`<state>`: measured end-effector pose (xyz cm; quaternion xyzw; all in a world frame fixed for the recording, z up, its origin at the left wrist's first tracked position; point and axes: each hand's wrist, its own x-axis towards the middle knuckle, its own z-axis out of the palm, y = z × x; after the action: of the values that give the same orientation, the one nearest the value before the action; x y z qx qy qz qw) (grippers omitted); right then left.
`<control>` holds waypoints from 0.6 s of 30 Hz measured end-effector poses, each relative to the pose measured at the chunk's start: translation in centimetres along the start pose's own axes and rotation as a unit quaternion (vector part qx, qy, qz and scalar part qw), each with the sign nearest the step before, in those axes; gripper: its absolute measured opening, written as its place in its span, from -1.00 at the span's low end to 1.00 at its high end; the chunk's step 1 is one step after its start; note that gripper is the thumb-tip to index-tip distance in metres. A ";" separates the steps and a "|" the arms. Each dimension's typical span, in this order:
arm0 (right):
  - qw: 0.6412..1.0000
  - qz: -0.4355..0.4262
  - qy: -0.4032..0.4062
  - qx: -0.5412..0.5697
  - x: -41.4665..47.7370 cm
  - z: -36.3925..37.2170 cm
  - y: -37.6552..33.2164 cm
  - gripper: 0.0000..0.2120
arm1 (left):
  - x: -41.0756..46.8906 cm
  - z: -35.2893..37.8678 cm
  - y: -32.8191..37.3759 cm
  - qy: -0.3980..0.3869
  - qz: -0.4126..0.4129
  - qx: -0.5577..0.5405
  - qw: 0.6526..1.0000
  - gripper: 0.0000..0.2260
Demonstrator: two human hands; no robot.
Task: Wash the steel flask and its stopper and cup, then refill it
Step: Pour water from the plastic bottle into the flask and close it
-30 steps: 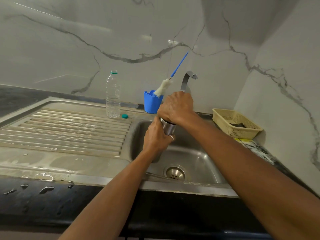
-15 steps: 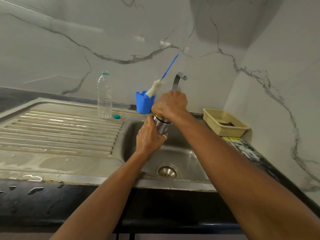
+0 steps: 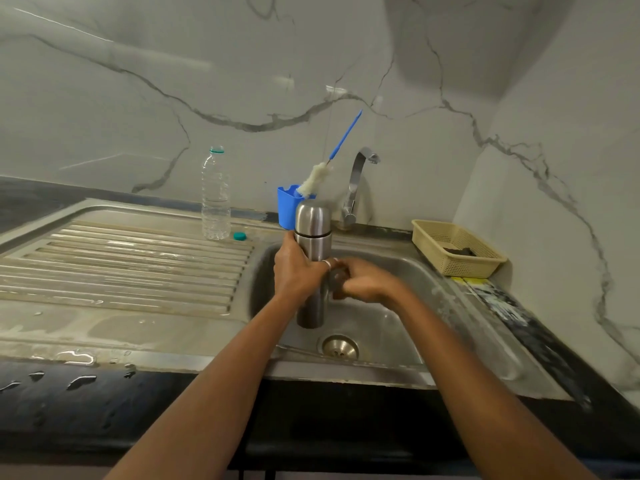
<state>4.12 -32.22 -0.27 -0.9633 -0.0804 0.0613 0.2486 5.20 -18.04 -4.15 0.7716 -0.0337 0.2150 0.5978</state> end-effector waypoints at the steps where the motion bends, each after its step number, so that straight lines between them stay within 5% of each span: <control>1: 0.999 -0.020 -0.010 0.032 0.3 1.1 0.4 -0.56 | 0.0 0.1 0.0 -0.007 0.004 0.002 1.000 -0.41; 5: 0.993 -0.033 -0.009 0.110 1.4 4.0 1.3 -0.22 | 0.1 0.2 0.2 -0.038 0.015 0.004 0.999 -0.39; 18: 0.970 -0.092 0.103 0.201 1.1 2.5 -1.8 -0.53 | 1.3 -2.0 2.5 -0.046 0.073 -0.019 0.996 -0.32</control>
<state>4.55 -29.29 -1.60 -0.8833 -0.1282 -0.0468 0.4486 4.99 -16.60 -0.97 0.7647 -0.1209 0.2217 0.5928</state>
